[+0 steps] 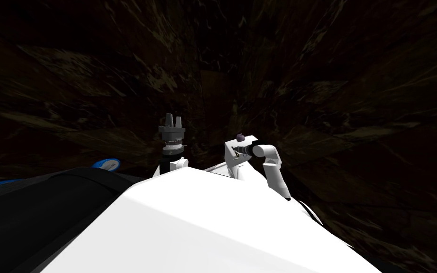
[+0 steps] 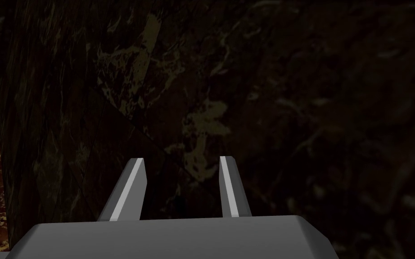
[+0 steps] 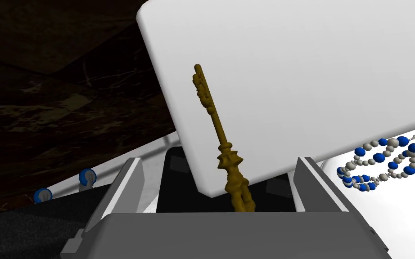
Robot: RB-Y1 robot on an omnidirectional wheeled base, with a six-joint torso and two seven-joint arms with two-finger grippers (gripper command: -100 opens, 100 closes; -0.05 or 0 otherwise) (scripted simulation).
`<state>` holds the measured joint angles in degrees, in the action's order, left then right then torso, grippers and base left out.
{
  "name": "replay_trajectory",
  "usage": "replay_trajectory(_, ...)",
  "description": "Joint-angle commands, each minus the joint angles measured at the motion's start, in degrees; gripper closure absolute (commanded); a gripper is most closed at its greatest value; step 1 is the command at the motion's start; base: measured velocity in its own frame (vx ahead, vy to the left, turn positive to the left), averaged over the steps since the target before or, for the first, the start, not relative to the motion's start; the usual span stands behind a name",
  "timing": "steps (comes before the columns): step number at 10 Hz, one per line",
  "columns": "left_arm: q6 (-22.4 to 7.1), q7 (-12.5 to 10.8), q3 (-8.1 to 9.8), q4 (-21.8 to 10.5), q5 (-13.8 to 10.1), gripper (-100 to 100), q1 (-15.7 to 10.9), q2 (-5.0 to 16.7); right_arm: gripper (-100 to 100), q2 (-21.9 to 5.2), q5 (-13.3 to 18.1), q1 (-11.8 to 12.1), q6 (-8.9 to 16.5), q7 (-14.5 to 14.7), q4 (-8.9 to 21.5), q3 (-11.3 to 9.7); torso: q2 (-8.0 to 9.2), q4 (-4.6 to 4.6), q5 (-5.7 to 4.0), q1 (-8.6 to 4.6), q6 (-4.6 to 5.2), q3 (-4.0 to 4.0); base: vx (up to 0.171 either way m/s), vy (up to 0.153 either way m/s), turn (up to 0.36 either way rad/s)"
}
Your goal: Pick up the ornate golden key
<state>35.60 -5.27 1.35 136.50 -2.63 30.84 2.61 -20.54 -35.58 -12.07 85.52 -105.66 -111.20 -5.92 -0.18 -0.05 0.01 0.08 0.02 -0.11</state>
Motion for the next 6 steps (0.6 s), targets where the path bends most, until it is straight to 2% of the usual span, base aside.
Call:
replay_trajectory(1, 0.0, 0.0, 0.00, 0.0, 0.0, 0, 0.0, 0.0, -100, -0.7, -1.0, -0.2, 2.3, -2.9, 1.5, 0.0, 0.00, 0.00, 0.00, 0.00, 0.00, 0.00, 0.050, 0.013, 0.080)
replay_trajectory(5, 0.0, 0.0, 0.00, 0.0, 0.0, 0, 0.0, 0.0, -100, -2.3, -2.7, 0.0, 6.0, -7.3, 3.3, 0.2, 0.09, 0.02, 0.00, 0.01, 0.02, 0.05, 0.033, 0.016, 0.061)
replay_trajectory(6, 0.0, 0.0, 0.00, 0.0, 0.0, 0, 0.0, 0.0, -100, -2.0, -2.3, 0.2, 5.2, -6.5, 2.9, 0.1, 0.10, 0.02, 0.00, 0.01, 0.01, 0.06, 0.012, 0.005, 0.009)
